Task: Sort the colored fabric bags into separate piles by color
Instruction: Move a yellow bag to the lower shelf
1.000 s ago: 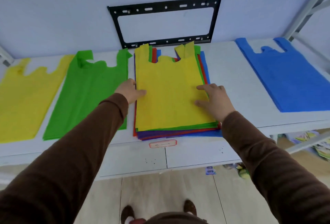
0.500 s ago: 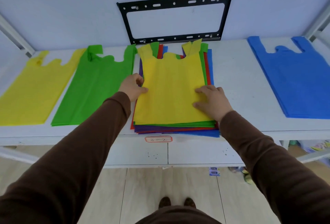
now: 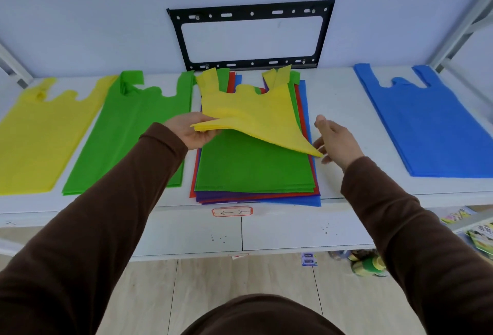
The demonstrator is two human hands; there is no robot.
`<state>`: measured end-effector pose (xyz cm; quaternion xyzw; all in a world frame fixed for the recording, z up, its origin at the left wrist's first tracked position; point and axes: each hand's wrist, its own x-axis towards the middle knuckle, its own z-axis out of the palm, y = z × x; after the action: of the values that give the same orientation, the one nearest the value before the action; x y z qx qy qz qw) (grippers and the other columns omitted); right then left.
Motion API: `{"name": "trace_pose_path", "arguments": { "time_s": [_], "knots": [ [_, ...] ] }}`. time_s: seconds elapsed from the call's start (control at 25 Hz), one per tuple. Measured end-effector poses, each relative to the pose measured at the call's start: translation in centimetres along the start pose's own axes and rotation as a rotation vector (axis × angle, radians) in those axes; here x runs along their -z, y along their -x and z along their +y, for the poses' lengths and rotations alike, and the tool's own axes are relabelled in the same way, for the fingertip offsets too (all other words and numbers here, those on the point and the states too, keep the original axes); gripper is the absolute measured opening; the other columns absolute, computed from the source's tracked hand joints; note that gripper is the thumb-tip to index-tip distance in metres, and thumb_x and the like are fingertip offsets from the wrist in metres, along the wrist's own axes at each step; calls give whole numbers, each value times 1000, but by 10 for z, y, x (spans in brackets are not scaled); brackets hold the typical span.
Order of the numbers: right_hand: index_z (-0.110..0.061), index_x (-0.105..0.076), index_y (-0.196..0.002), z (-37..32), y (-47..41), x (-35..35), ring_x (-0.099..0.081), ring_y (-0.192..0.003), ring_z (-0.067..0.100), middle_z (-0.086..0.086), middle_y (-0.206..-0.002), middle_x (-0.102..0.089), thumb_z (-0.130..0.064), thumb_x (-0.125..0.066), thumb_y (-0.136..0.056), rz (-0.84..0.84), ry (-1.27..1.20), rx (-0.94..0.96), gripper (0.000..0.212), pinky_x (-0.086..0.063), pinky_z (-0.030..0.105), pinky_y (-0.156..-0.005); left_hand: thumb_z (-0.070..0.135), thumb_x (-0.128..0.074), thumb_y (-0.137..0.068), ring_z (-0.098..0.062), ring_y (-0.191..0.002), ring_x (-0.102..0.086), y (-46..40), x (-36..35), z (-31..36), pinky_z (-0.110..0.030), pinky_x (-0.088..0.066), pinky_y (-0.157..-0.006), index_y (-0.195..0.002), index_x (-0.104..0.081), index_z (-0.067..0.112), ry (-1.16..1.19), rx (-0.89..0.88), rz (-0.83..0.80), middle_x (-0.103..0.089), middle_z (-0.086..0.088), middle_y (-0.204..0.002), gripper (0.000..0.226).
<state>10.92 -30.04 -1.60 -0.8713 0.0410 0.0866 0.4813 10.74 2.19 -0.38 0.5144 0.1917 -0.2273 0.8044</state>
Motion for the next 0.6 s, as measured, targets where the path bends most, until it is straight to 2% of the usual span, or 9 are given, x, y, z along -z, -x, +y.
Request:
{"name": "trace_pose_path", "arguments": {
  "time_s": [0.08,0.12,0.16,0.24,0.28,0.36,0.4,0.52,0.6],
  "knots": [
    [-29,-45,-128,-5,5,2,-70,-78,24,14,-104,-72,-68,-29,-94,-300,-331,-165,54,-57,33,-64,5,-45,-99,-15,-78,-68,3,6,-5,-20,-58,-63,-116,-56,11,-165,-13,-59,-71,-5,-99,21],
    [-32,-42,-134,-6,4,1,-71,-90,26,12,-115,-70,-65,-36,-94,-375,-453,-188,51,-60,34,-69,4,-47,-98,-19,-94,-69,4,7,-11,-25,-59,-73,-122,-55,17,-324,-24,-77,-69,-2,-111,29],
    [-33,-36,-144,-7,3,-2,-69,-102,27,9,-126,-65,-52,-48,-96,-424,-513,-180,53,-61,37,-77,3,-49,-97,-21,-104,-66,3,8,-16,-30,-59,-79,-128,-52,20,-435,-27,-71,-66,-1,-119,36],
    [-36,-16,-153,-5,-2,-11,-61,-116,31,5,-142,-51,-17,-61,-94,-457,-385,-90,77,-57,43,-91,2,-55,-94,-24,-110,-64,-2,7,-20,-37,-59,-80,-141,-40,17,-447,-55,16,-65,-4,-122,51],
    [-38,-13,-154,-3,-4,-16,-58,-118,31,3,-146,-44,-7,-63,-92,-445,-266,-48,85,-54,46,-96,1,-57,-93,-27,-111,-64,-8,8,-18,-40,-59,-81,-149,-27,18,-397,-109,83,-64,-6,-120,66],
    [-41,-19,-152,-1,-5,-19,-53,-120,29,1,-149,-38,0,-61,-90,-417,-169,-30,85,-50,45,-101,-2,-59,-91,-32,-112,-63,-19,12,-9,-46,-57,-83,-154,1,35,-342,-190,173,-61,-7,-125,94],
    [-41,-25,-150,0,-6,-19,-52,-121,28,1,-150,-36,1,-60,-91,-427,-174,-31,81,-49,44,-102,-3,-58,-91,-31,-112,-62,-23,12,-6,-47,-56,-83,-153,5,40,-383,-198,168,-58,-5,-129,98],
    [-40,-36,-147,1,-7,-18,-53,-121,29,3,-150,-38,2,-57,-91,-465,-191,-53,73,-51,40,-99,-7,-53,-92,-23,-109,-60,-31,9,-5,-33,-58,-78,-154,-19,33,-547,-173,111,-47,0,-141,81],
    [-37,-35,-149,-3,-6,-18,-56,-117,30,4,-148,-41,2,-56,-92,-468,-241,-72,72,-55,36,-91,-11,-54,-90,-21,-109,-59,-36,11,-3,-29,-57,-79,-153,-23,27,-595,-191,111,-39,3,-147,80]
  ]
}}
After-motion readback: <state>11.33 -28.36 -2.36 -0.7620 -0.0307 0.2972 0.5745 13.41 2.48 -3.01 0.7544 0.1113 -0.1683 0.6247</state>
